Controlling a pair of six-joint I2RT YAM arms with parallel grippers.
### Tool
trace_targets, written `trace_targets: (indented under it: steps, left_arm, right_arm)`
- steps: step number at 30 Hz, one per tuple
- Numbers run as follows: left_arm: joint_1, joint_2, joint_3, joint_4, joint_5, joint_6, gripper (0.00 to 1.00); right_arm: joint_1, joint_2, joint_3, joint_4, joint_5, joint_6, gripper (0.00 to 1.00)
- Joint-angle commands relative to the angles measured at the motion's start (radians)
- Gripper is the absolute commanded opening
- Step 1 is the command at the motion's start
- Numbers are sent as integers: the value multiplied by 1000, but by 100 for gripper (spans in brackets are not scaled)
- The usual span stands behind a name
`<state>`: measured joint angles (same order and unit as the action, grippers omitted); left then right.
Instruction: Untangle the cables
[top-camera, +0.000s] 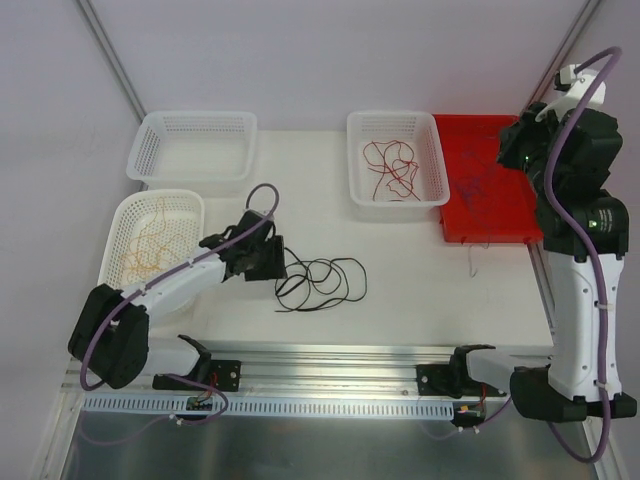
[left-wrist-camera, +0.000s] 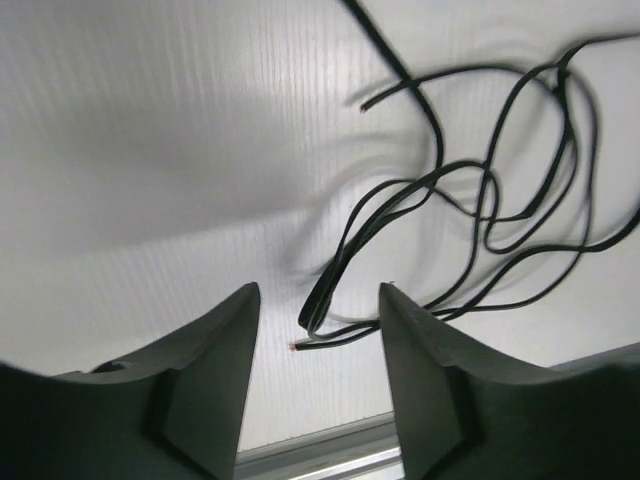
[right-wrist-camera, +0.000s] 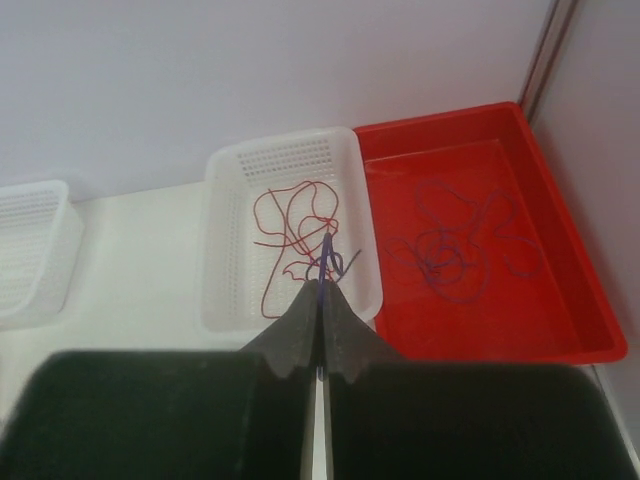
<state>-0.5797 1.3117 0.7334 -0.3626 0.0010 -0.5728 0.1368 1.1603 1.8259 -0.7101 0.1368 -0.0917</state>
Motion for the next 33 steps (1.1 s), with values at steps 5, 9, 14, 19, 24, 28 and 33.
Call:
trace_targets:
  steps: [5,9,14,19,24,28,33]
  left_arm:
    - [145,-107,277,-169,50,160,78]
    - [207,-120,389,-203,62,231,93]
    - [238,-126,405,-199,22,307,94]
    - [265,-121,331,-158,5,309,95]
    - [282,-115,316,-154,5,314,95]
    - [290,-103,307,-156,4,317,95]
    - [293,-91,305,-156,4,317,95]
  right_arm:
    - [-94,67,38,92,34,-23,1]
    - [-121,119,93,110,32,-19,1]
    - [-135,200,197,150,24,-17,1]
    - [-176,311,308,199,14,-8,1]
    - [-244,398,328,279,-19,16,1]
    - [-325,484,328,319,-77,70,1]
    - [-402,565,288,330,-181,161,1]
